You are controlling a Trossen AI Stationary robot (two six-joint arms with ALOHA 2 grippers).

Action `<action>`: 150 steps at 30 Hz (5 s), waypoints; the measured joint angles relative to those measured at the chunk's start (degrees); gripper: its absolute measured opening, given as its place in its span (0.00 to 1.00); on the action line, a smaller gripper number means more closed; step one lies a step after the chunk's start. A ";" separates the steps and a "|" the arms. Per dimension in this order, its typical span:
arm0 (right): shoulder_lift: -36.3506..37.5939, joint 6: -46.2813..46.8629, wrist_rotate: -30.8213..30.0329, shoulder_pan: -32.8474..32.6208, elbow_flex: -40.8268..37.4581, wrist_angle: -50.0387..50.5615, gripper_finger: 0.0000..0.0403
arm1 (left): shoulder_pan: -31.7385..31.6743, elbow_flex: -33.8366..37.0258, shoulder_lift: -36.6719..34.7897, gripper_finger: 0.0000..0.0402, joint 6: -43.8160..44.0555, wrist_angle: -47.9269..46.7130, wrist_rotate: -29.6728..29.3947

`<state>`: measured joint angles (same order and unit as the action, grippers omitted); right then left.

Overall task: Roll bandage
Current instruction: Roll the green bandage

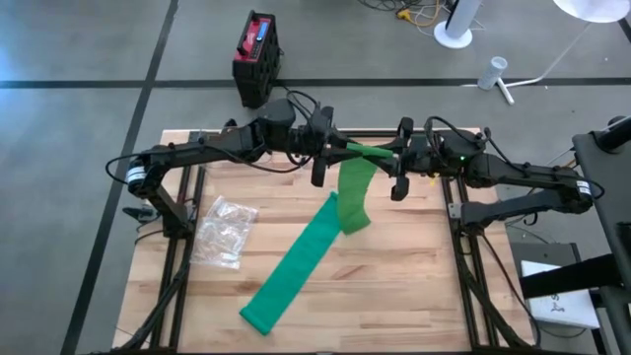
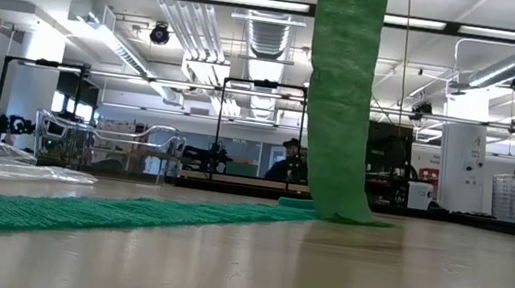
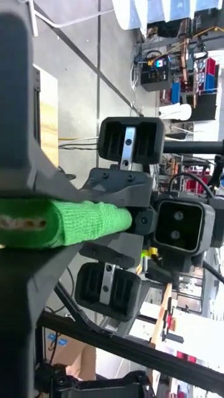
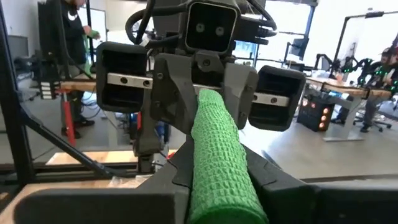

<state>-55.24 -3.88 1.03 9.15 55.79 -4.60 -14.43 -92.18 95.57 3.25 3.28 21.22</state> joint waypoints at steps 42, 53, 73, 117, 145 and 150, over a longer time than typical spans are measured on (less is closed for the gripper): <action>-0.39 42.82 3.26 0.00 -1.05 1.66 0.58 | 3.16 0.02 -1.20 0.10 -34.43 -5.61 -5.27; -0.14 40.30 1.96 0.00 -1.05 1.50 0.48 | 3.64 0.02 -1.39 0.10 -36.76 -5.91 -5.31; -0.24 14.90 -1.50 0.00 -1.09 -3.39 0.10 | 0.27 0.09 -2.21 0.63 1.34 -6.03 0.35; -3.59 -1.52 -3.63 -1.40 -1.35 -5.29 0.11 | -3.07 0.08 0.52 0.51 5.39 -1.90 9.54; -0.51 31.88 0.88 -1.25 1.22 -0.21 0.58 | -1.10 -5.60 -0.72 0.11 -17.11 -19.82 12.80; -1.54 33.68 1.02 -1.26 1.18 0.58 0.67 | -0.16 -5.60 -0.72 0.12 -19.85 -18.85 12.63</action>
<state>-56.78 29.80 2.05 7.89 56.97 -4.02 -14.59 -97.78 94.85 -16.60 -15.57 33.85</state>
